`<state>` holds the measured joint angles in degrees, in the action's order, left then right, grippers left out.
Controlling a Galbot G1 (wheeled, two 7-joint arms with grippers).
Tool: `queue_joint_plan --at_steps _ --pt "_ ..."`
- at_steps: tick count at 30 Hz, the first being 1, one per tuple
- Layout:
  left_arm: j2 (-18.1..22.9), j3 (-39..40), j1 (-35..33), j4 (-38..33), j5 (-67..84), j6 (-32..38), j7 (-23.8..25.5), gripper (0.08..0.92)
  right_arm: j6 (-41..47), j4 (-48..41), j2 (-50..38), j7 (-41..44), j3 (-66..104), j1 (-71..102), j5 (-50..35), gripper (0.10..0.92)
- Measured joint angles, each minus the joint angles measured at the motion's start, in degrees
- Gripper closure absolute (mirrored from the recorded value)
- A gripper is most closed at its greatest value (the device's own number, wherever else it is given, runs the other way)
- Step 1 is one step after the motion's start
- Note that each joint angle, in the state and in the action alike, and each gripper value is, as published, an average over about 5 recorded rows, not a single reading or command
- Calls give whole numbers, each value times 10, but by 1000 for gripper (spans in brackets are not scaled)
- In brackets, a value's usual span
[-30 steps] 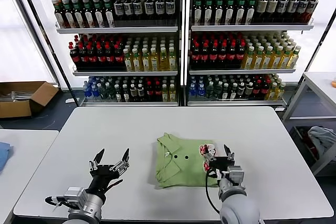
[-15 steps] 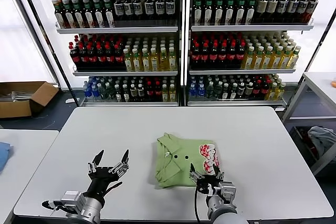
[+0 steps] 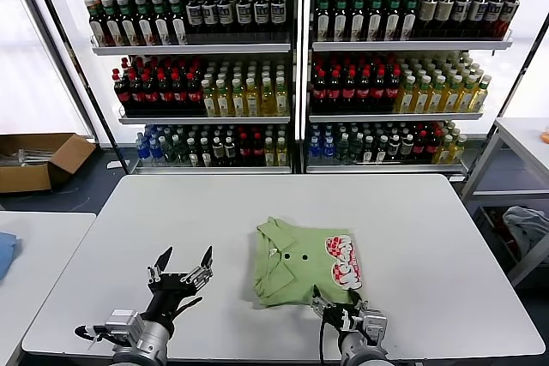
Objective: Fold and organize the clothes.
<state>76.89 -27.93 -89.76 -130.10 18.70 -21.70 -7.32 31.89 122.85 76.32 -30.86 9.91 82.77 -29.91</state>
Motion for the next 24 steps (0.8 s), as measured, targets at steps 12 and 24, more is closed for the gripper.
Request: queue_joint_plan --at_steps 12,24 --pt "-6 -27 -3 -10 14 5 -5 177 -25 -31 24 46 -31 -99 102 203" --pt "6 -44 -11 -17 14 5 -5 177 -47 -210 65 74 -62 -242 162 203"
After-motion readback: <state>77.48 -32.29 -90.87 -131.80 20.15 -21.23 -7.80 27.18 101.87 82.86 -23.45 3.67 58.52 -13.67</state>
